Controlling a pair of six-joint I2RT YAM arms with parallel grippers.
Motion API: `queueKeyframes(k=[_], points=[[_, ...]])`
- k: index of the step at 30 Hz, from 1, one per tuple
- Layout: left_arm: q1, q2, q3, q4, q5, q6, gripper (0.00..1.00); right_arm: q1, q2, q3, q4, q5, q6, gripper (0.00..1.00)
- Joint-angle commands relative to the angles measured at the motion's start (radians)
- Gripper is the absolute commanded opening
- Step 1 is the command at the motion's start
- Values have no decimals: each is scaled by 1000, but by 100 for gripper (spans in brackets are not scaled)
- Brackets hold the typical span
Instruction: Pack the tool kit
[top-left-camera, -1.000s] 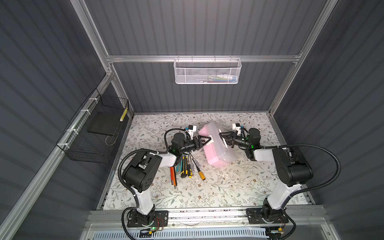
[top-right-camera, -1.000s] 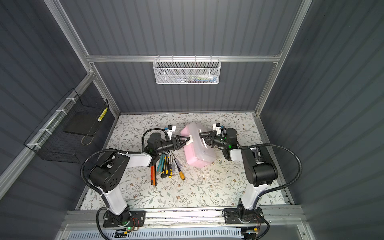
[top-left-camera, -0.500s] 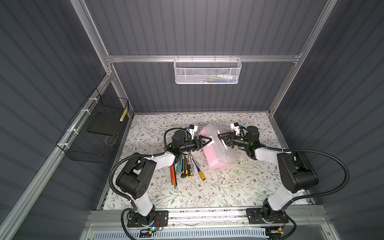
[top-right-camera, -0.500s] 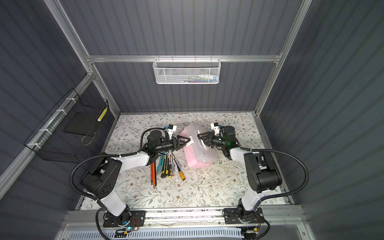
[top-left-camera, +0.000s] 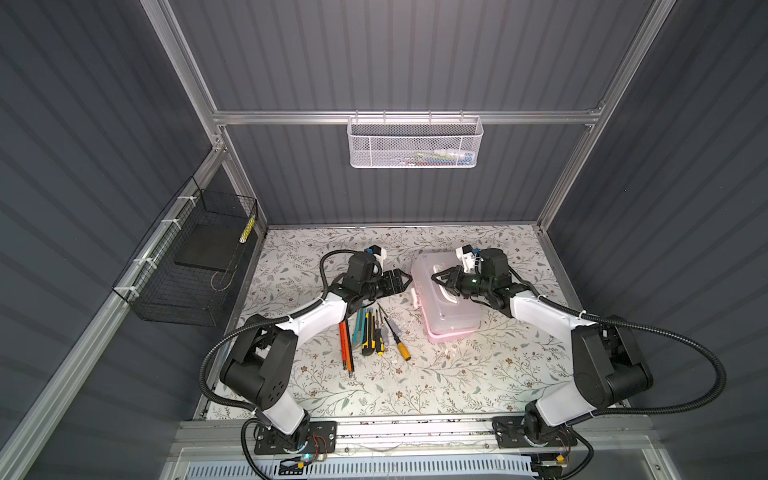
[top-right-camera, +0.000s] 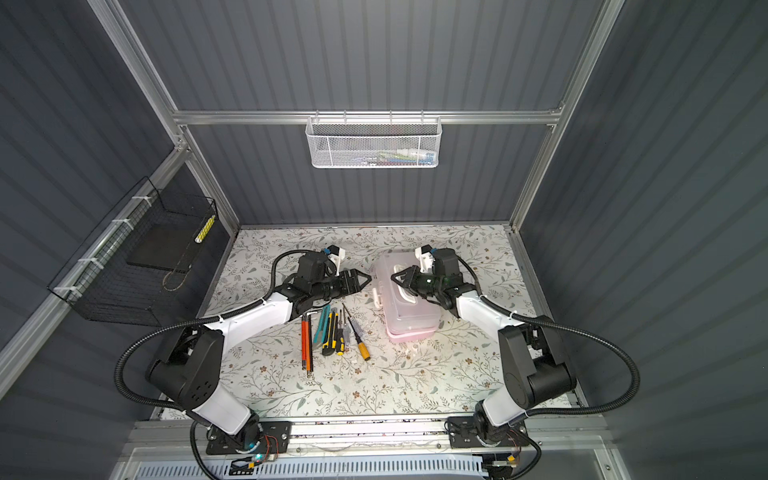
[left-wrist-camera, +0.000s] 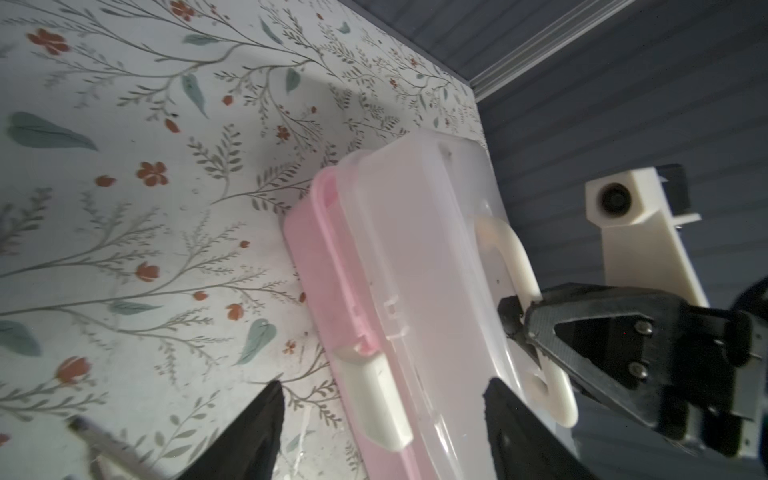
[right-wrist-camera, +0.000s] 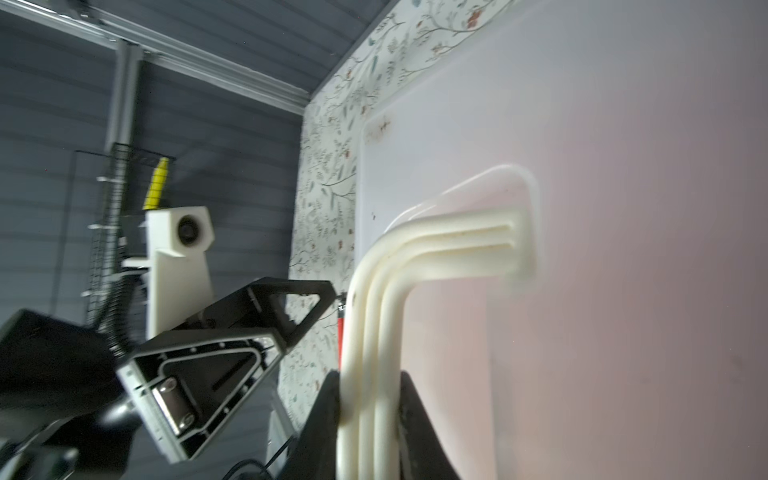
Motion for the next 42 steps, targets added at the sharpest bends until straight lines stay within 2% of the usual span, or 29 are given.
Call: queueKeyframes(k=[1, 6, 14, 20, 24, 30, 36, 42], points=[[0, -17, 20, -118, -88, 79, 77, 46, -16, 37, -167, 175, -61, 0], [0, -10, -11, -88, -68, 66, 77, 35, -33, 29, -134, 145, -33, 0], [-1, -16, -17, -26, -48, 52, 77, -74, -38, -79, 189, -136, 193, 0], [-2, -12, 6, -17, -31, 54, 77, -95, 5, -109, 444, -275, 374, 0], [-12, -17, 4, 11, -23, 48, 75, -96, 15, -102, 441, -285, 372, 0], [-28, 33, 20, -77, -94, 61, 59, -101, 43, -99, 500, -308, 411, 0], [-28, 93, 6, -143, -97, 83, 55, -110, 51, -99, 507, -311, 419, 0], [-28, 87, 21, -276, -214, 119, 53, -119, 34, -92, 498, -314, 417, 0]])
